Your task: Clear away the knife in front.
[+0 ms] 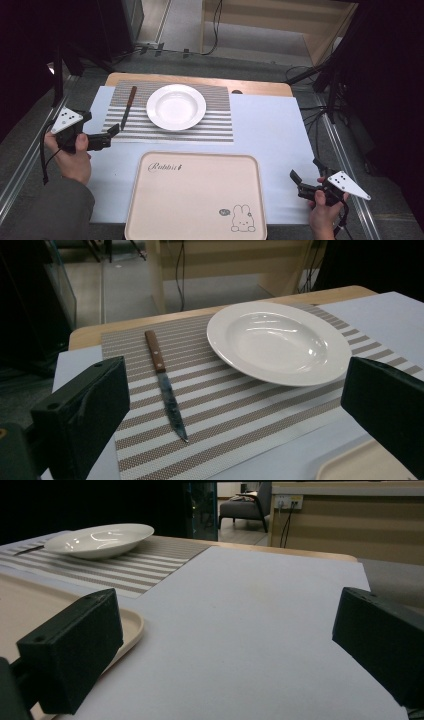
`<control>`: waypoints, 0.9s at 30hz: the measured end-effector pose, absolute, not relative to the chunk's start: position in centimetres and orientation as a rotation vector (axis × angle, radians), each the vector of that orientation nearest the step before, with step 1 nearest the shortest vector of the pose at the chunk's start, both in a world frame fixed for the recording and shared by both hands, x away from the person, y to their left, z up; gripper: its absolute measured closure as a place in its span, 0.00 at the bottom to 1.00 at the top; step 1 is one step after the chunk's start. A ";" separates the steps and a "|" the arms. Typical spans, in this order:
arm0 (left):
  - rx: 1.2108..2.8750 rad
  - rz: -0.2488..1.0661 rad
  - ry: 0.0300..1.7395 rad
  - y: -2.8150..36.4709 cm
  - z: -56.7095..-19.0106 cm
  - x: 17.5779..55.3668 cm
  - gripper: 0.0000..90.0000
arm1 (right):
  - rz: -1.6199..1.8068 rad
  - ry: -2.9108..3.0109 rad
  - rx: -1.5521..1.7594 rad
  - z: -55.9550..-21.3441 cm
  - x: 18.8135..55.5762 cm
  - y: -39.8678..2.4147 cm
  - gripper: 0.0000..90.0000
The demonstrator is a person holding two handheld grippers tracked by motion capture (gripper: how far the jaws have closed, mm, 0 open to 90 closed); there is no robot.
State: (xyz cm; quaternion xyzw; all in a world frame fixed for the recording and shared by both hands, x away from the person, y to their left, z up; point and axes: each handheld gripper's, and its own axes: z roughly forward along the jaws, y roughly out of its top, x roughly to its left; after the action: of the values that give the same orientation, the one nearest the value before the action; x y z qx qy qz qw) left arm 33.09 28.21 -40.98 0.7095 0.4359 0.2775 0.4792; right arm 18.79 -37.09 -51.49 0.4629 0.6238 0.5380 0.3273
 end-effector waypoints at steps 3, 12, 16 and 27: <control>1.739 0.671 1.070 28.2 -41.0 33.6 0.00 | 1.409 1.632 1.214 -51.5 18.8 -37.1 0.00; 1.741 0.630 1.108 28.2 -41.4 36.3 0.00 | 1.417 1.630 1.216 -51.5 18.8 -37.2 0.00; 1.765 0.636 1.117 27.9 -41.6 37.5 0.00 | 1.417 1.628 1.218 -51.5 18.8 -37.2 0.00; 1.840 0.596 1.144 27.2 -42.7 41.1 0.00 | 1.417 1.629 1.216 -51.5 18.8 -37.2 0.00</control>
State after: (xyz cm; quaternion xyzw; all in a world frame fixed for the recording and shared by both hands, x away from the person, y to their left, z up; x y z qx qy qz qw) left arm 41.10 27.20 -42.72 0.7383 0.4589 0.2390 0.4327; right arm 18.83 -37.25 -51.52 0.4638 0.6216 0.5406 0.3259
